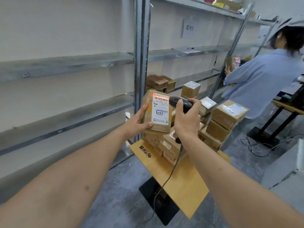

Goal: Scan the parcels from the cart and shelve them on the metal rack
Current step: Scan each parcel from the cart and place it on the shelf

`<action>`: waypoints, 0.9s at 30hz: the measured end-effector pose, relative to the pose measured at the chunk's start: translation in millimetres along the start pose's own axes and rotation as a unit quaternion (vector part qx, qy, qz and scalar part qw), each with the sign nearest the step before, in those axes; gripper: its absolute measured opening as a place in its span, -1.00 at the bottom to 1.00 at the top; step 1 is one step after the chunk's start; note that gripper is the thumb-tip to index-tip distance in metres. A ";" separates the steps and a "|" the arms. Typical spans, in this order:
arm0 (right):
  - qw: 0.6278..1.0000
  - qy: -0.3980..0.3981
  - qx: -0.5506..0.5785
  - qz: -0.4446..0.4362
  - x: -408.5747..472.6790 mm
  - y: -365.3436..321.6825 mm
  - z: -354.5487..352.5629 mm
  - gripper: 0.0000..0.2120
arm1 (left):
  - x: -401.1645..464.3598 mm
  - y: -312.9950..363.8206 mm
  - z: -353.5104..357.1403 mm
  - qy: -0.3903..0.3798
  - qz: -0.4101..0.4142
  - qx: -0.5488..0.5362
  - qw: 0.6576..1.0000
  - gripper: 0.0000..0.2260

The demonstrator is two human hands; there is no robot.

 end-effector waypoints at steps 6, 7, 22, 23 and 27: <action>0.998 -0.057 -0.003 -0.038 -65.4 -50.4 51.8 -0.70 | -61.1 -12.6 -84.1 0.057 0.021 -0.022 0.998 -0.13; 0.997 -0.064 0.003 -0.042 -78.1 -59.7 61.1 -0.69 | -72.9 -16.5 -100.2 0.068 0.025 -0.012 0.997 -0.13; 0.975 -0.208 0.028 -0.070 -275.5 -154.4 223.5 -0.68 | -253.6 -108.6 -328.2 0.210 -0.016 0.112 0.971 -0.07; 0.973 -0.218 0.031 -0.070 -284.6 -157.9 232.1 -0.67 | -262.5 -113.8 -338.3 0.224 -0.021 0.120 0.967 -0.07; 0.963 -0.258 0.045 -0.062 -312.4 -171.1 268.7 -0.67 | -287.8 -140.8 -372.8 0.246 -0.046 0.087 0.964 -0.06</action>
Point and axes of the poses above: each hand's wrist, its own x-axis towards the middle knuckle, its own z-axis out of the palm, y = z × x, the point moved 4 cm from there along x, towards the middle knuckle, and after that the axes turned 6 degrees about y, right-handed, at the moved point
